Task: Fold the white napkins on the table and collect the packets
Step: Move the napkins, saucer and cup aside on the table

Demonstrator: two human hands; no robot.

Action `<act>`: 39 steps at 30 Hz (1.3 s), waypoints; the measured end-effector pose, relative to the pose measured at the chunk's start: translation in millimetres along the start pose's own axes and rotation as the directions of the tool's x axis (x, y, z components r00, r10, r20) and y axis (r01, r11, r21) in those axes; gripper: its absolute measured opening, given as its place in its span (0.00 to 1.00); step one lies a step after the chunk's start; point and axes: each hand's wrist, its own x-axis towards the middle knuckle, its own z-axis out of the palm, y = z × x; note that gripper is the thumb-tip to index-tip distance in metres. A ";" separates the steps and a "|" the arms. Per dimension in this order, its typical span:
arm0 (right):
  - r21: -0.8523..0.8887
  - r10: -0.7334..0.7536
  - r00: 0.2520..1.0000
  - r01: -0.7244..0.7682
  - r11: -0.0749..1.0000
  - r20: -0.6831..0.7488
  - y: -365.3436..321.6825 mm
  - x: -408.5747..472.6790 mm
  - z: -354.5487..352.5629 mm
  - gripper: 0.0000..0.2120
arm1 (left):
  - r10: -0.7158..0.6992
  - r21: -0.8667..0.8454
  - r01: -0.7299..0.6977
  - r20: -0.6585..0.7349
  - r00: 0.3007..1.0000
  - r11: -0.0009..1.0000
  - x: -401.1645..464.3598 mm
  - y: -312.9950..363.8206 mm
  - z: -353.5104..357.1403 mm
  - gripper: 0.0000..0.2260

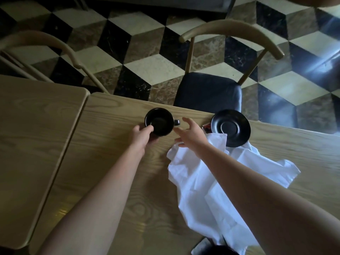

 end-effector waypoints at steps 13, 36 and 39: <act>0.001 -0.050 0.973 0.051 0.999 -0.227 24.1 16.8 -126.1 0.07 | 0.129 0.284 -0.261 0.411 0.902 0.923 -55.7 8.1 135.2 0.11; 0.145 0.166 0.961 -0.136 0.980 -0.223 80.4 33.0 -187.2 0.08 | 0.053 0.682 -0.386 0.454 0.889 0.621 -61.7 -17.1 216.2 0.10; 0.148 0.162 0.959 -0.130 0.980 -0.231 81.4 33.6 -185.8 0.07 | 0.066 0.681 -0.393 0.453 0.889 0.619 -59.6 -20.8 214.3 0.09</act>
